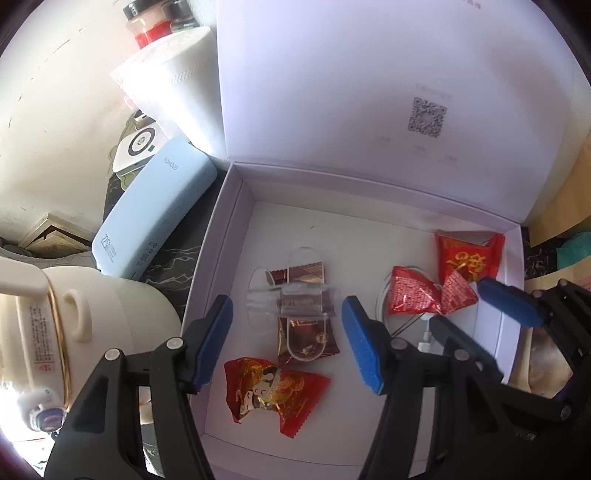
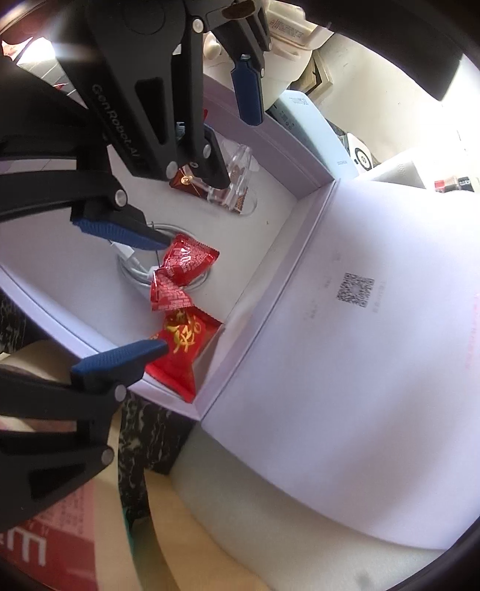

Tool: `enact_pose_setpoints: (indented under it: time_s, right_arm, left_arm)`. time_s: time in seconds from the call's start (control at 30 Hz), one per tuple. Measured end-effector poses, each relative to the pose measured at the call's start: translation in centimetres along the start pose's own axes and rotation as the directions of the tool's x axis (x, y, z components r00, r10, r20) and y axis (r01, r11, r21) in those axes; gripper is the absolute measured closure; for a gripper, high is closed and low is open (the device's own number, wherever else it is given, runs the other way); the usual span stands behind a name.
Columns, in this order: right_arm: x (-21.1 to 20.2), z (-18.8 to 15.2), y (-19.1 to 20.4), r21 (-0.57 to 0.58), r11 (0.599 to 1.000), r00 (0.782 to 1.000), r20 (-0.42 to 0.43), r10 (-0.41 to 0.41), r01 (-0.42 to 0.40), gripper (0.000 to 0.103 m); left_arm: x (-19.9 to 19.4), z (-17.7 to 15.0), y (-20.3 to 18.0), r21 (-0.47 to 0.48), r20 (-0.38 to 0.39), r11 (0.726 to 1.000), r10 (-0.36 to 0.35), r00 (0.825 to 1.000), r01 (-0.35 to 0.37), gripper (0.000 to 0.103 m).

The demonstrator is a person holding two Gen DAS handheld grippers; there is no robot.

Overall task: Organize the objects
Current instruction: 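Withdraw both grippers up and away from the box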

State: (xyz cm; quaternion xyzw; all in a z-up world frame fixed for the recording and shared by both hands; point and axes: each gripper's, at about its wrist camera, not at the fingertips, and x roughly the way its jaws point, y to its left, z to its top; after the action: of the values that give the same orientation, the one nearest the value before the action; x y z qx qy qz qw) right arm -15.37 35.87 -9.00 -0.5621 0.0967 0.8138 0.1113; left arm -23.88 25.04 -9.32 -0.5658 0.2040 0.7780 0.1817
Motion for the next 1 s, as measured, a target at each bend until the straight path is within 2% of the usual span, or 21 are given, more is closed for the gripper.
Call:
enact_pose_setpoints:
  time_s: [0.23,0.33,0.43,1.0]
  right_arm:
    - [-2.4,0.0,-0.6,0.007,1.0,0.999,0.029,-0.02,0.02,0.052]
    - [-3.1,0.4,-0.3,0.006,1.0,0.999,0.043,-0.018,0.018,0.052]
    - [-3.9,0.4,-0.1,0.003,1.0,0.998,0.052,-0.019,0.019,0.052]
    - [-10.4,-1.6,0.4,0.004,1.0,0.994,0.107,-0.02,0.02,0.052]
  left_arm:
    - [-2.4,0.0,0.1,-0.014,0.033,1.0,0.011,0.999,-0.011,0.042]
    - [-3.5,-0.2,0.3,-0.017,0.053,1.0,0.027,0.998,-0.026,0.035]
    - [-4.5,-0.2,0.7,-0.024,0.076,0.999,0.033,0.997,-0.031,0.033]
    - [-10.3,-1.7,3.4,-0.075,0.16,0.995,0.074,0.984,-0.063,0.033]
